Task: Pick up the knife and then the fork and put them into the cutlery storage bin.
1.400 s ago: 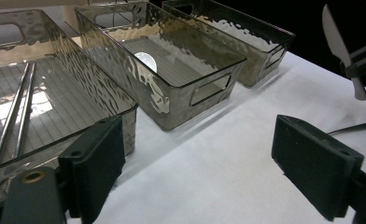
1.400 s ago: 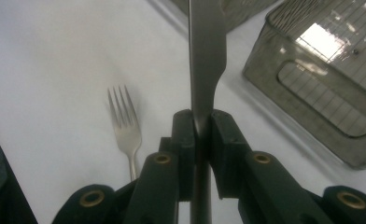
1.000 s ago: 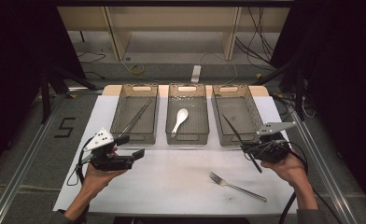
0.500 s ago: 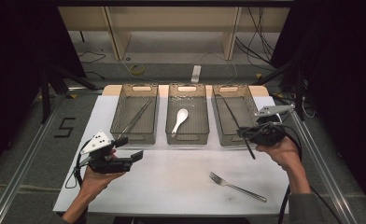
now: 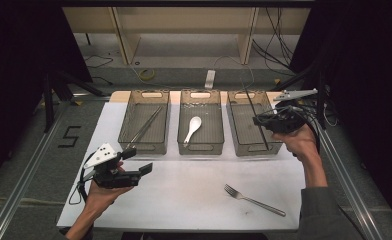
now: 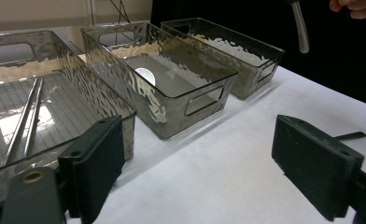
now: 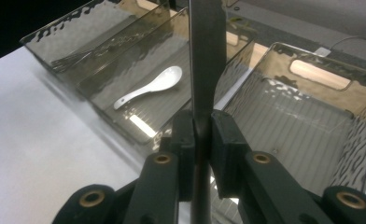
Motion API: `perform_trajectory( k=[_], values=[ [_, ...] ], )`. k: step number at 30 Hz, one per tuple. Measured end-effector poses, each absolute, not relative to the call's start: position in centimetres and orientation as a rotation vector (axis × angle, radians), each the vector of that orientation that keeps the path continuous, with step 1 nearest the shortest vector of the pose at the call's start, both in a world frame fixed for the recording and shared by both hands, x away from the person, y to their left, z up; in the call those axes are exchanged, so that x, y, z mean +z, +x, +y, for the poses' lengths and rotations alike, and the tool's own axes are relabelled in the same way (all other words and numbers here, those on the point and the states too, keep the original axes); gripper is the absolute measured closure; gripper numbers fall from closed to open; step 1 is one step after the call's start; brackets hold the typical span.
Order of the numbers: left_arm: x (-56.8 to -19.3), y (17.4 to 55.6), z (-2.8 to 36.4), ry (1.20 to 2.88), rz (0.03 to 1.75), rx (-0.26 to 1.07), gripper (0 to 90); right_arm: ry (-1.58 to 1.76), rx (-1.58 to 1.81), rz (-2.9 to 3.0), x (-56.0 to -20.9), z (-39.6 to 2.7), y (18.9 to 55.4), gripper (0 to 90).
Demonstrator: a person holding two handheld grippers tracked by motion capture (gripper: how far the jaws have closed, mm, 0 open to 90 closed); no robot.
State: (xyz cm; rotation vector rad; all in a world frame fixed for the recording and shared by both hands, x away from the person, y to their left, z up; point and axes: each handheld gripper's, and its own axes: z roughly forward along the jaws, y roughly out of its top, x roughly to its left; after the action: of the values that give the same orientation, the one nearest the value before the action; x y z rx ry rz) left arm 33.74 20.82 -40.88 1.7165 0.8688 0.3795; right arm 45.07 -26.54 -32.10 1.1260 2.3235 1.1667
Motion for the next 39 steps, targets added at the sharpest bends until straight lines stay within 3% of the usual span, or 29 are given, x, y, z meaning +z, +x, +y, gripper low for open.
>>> perform_trajectory(
  k=[19, 39],
  values=[
    [-40.8, 33.8, 20.8, 1.71, 0.863, 0.377, 16.5, 1.269, 1.204, 2.237, -33.8, -26.8, 50.0, 81.4],
    [-40.7, 33.7, 20.8, 1.709, 0.857, 0.383, 16.5, 1.379, 1.142, 2.167, -37.0, -27.3, 51.3, 81.4]
  ],
)
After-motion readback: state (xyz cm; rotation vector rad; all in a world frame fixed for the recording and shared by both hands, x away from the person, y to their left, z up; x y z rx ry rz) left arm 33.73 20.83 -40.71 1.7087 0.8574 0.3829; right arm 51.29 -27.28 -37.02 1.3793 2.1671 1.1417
